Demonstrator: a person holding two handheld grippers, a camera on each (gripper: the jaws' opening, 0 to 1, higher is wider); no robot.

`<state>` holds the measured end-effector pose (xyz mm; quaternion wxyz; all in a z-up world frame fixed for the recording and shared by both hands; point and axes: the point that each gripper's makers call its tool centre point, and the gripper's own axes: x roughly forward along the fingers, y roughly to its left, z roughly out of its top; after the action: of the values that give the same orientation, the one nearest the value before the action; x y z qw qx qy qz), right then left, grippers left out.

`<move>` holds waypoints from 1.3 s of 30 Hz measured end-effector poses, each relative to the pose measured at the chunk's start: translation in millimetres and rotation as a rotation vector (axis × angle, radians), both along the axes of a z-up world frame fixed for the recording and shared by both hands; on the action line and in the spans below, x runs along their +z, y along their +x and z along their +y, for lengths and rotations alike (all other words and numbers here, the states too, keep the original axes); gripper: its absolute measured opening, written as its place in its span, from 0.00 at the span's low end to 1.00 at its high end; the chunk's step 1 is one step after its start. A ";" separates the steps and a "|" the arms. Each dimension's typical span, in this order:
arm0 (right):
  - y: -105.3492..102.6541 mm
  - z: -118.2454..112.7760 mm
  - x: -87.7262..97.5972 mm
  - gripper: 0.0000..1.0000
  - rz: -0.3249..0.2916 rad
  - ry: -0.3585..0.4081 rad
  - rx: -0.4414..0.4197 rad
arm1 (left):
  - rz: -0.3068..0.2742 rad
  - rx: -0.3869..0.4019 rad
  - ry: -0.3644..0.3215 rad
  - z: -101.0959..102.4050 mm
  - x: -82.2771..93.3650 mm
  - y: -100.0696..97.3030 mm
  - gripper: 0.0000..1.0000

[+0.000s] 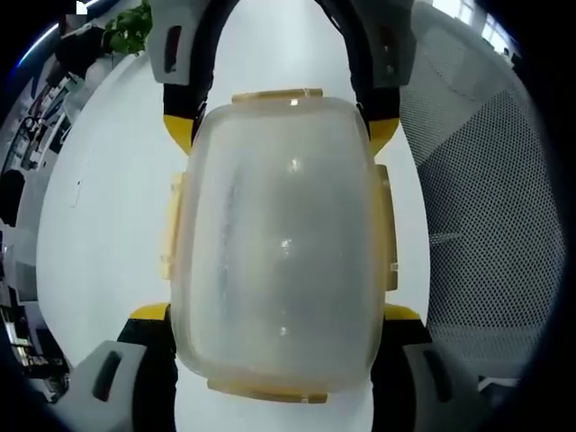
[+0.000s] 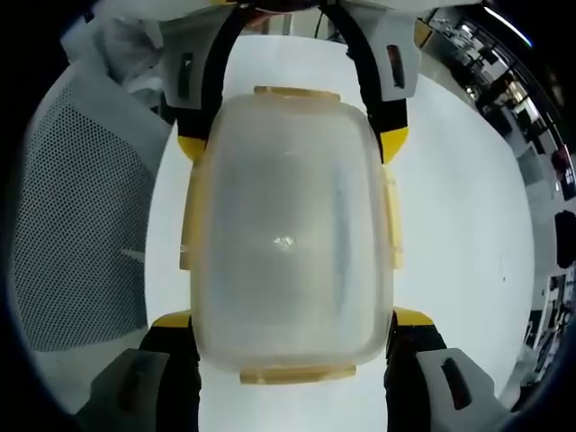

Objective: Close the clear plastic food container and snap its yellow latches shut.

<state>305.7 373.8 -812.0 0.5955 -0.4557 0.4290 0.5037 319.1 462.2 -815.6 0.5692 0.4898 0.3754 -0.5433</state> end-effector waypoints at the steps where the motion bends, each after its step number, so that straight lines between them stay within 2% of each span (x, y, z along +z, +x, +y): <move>1: 0.6 -0.4 -0.1 0.86 -0.001 -0.006 0.003 | 0.000 0.001 0.004 0.2 -0.2 0.2 0.91; 19: 22.6 -3.6 0.3 0.86 0.000 -0.017 -0.001 | -0.001 0.007 0.003 -2.5 0.7 22.7 0.90; 39: 42.8 -5.3 1.2 0.86 -0.002 0.013 -0.018 | -0.001 -0.006 0.007 -5.0 0.6 44.3 0.90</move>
<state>348.5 368.5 -810.8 0.6033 -0.4483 0.4293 0.5007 363.4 457.2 -815.0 0.5661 0.4931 0.3757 -0.5434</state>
